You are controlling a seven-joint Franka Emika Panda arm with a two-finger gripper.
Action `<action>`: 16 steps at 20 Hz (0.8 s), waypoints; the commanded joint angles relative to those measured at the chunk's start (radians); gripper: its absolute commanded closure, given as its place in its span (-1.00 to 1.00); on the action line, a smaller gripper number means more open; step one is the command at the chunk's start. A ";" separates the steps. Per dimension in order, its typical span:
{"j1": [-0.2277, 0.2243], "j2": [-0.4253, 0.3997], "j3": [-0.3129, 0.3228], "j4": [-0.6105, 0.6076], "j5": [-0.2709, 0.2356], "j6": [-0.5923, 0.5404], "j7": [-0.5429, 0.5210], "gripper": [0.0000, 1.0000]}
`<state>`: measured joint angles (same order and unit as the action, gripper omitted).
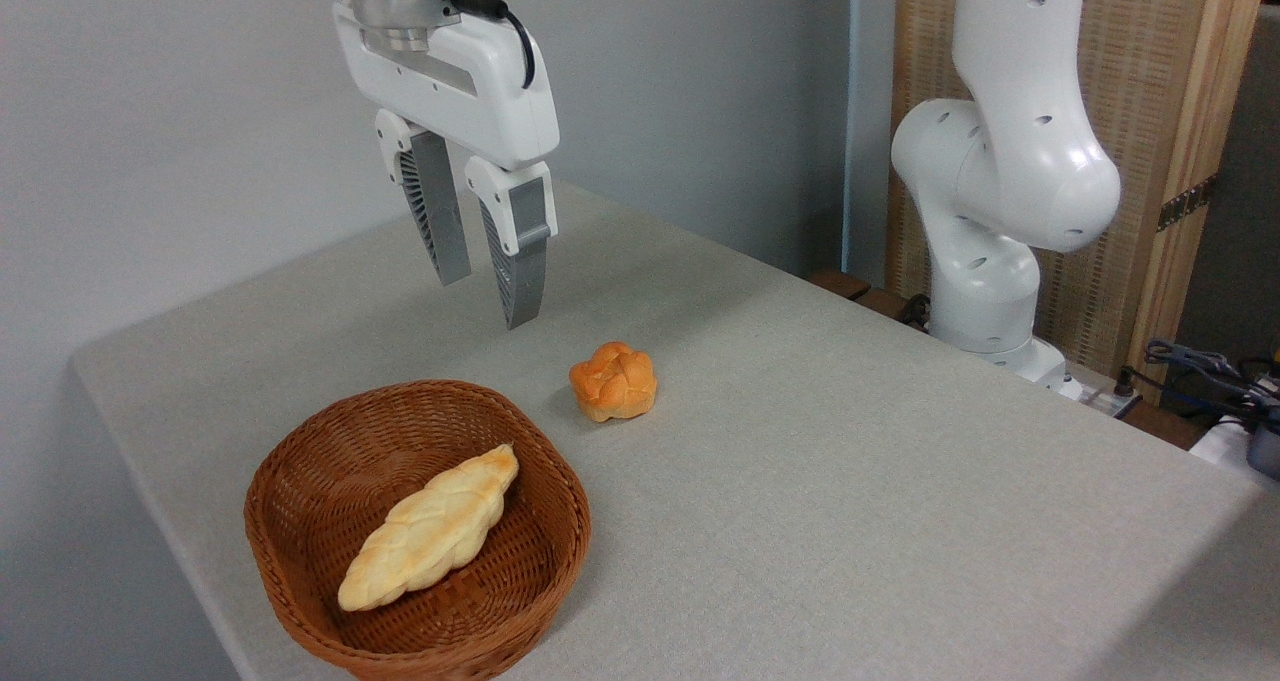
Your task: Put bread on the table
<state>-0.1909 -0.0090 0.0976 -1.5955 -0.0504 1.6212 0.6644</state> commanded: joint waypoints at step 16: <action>-0.004 -0.005 0.007 0.005 0.018 -0.038 0.021 -1.00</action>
<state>-0.1901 -0.0090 0.0979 -1.5956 -0.0504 1.6171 0.6644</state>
